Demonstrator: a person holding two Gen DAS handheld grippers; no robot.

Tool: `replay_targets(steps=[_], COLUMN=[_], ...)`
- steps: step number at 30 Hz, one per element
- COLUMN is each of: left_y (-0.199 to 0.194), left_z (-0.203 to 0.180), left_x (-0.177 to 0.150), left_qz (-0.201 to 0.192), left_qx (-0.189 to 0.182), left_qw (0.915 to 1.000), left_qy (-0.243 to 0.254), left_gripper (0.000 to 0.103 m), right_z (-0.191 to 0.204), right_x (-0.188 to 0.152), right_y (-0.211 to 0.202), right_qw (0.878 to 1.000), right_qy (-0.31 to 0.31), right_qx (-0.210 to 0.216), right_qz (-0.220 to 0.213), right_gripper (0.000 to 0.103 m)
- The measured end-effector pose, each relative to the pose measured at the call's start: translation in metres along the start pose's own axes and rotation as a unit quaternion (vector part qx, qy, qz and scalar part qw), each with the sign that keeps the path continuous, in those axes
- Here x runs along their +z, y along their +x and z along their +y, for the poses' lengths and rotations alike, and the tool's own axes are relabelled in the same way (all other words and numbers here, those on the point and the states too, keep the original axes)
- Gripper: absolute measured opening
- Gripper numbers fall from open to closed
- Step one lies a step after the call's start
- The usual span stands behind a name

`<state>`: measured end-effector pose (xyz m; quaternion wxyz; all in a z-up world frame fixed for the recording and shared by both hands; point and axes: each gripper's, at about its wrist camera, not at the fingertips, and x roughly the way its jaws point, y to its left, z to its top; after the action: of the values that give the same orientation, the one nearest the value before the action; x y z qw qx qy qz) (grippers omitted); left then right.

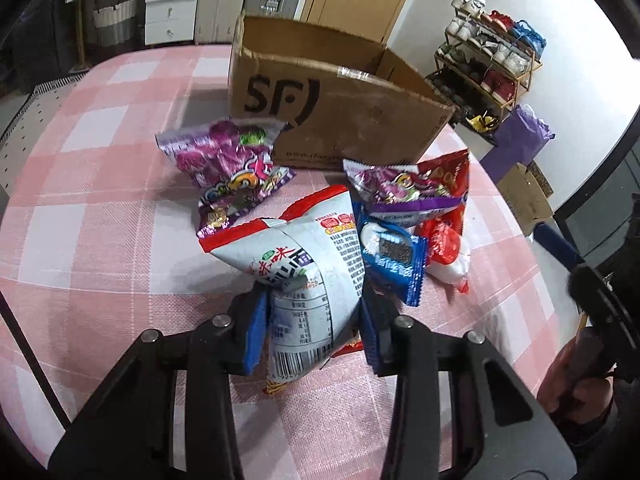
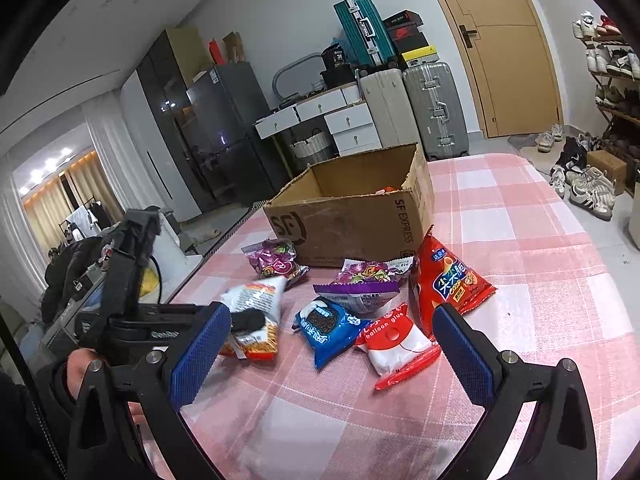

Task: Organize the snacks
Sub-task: 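Grasp the red-and-white balloon-gum bag with the right gripper while the left holds the noodle bag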

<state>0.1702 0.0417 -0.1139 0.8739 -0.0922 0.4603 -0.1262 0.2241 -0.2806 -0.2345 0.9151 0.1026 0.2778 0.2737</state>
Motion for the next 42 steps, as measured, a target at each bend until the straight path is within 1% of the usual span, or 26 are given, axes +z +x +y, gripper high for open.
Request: replay_targets(steps=[4, 8, 14, 23, 27, 32, 34, 36, 37, 38, 39, 42], left_y=[-0.013, -0.023, -0.039, -0.038, -0.036, -0.036, -0.034, -0.034, -0.035, -0.036, -0.036, -0.038], left_z=[0.0, 0.003, -0.001, 0.008, 0.015, 0.024, 0.027, 0.035, 0.037, 0.041, 0.044, 0.053], left_x=[0.001, -0.002, -0.007, -0.011, -0.01, -0.009, -0.009, -0.012, -0.013, -0.015, -0.016, -0.02], left_qz=[-0.009, -0.009, -0.014, -0.007, -0.006, -0.006, -0.005, -0.004, -0.003, -0.003, -0.002, -0.002], left_qx=[-0.004, -0.011, -0.019, -0.02, -0.023, -0.02, -0.018, -0.016, -0.015, -0.013, -0.01, -0.004], left_qw=[0.9999, 0.9999, 0.9994, 0.9997, 0.9997, 0.9997, 0.9997, 0.9995, 0.9994, 0.9993, 0.9992, 0.9987], left_qy=[0.005, 0.005, 0.025, 0.009, -0.002, -0.01, -0.016, -0.028, -0.032, -0.036, -0.039, -0.05], left_gripper=[0.036, 0.036, 0.036, 0.036, 0.036, 0.036, 0.036, 0.036, 0.036, 0.036, 0.036, 0.036], right_z=[0.0, 0.0, -0.009, -0.022, -0.024, -0.022, -0.022, -0.021, -0.021, -0.021, -0.021, -0.02], right_x=[-0.001, -0.003, -0.008, -0.014, -0.013, -0.013, -0.014, -0.014, -0.014, -0.014, -0.015, -0.016], right_y=[0.002, 0.006, 0.018, 0.038, 0.04, 0.05, 0.055, 0.059, 0.061, 0.065, 0.069, 0.073], right_qw=[1.0, 1.0, 0.999, 0.997, 0.997, 0.995, 0.994, 0.993, 0.992, 0.992, 0.991, 0.99], right_qy=[0.0, -0.003, 0.008, 0.013, 0.001, -0.024, -0.028, -0.04, -0.045, -0.046, -0.047, -0.055], right_qx=[-0.006, -0.014, -0.023, -0.036, -0.045, -0.057, -0.056, -0.052, -0.05, -0.046, -0.043, -0.05], right_qz=[0.004, 0.013, 0.031, 0.067, 0.064, 0.083, 0.091, 0.1, 0.104, 0.111, 0.118, 0.121], right_gripper=[0.102, 0.102, 0.102, 0.102, 0.102, 0.101, 0.098, 0.088, 0.081, 0.078, 0.078, 0.076])
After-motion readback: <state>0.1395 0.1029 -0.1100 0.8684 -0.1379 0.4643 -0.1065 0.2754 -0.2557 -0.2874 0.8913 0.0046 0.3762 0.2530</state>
